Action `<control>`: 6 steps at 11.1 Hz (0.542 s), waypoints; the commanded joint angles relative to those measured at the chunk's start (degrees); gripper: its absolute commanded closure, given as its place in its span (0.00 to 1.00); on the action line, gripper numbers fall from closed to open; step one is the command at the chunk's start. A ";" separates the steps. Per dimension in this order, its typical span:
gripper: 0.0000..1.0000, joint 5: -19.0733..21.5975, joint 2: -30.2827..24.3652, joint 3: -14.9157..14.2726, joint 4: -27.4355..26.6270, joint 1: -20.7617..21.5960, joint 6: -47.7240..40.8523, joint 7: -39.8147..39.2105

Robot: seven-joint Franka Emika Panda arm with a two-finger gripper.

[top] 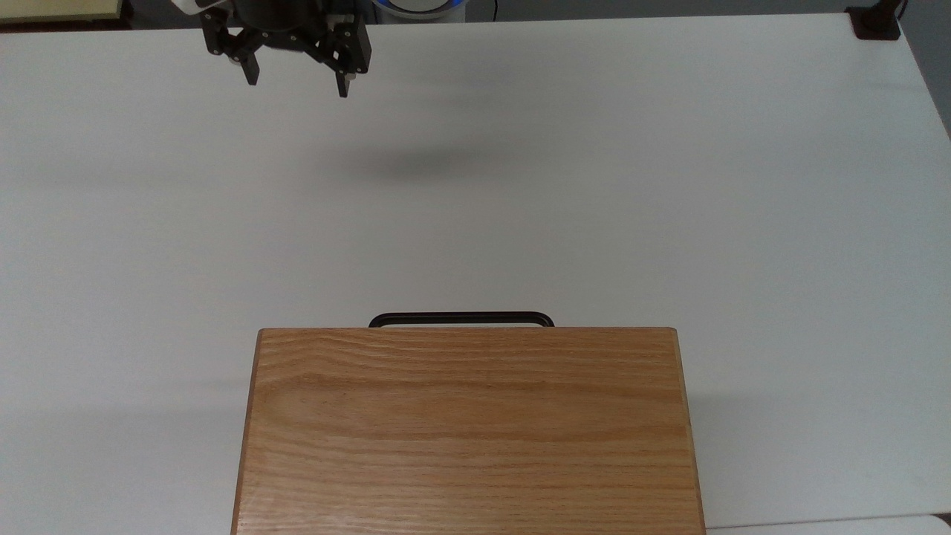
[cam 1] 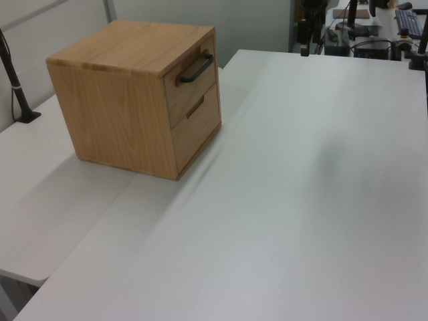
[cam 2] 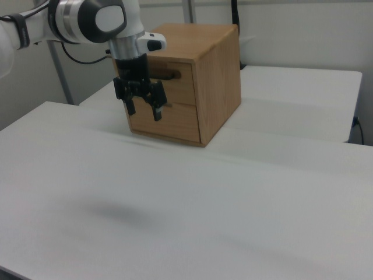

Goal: Open the drawer by sliding it
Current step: 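Move the gripper toward the black handle of the upper drawer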

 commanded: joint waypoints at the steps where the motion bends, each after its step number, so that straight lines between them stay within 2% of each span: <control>1: 0.00 1.09 -1.34 -0.28 -1.03 0.50 -1.52 -0.83; 6: 0.00 1.44 -1.25 -0.19 -1.21 0.59 -1.18 0.83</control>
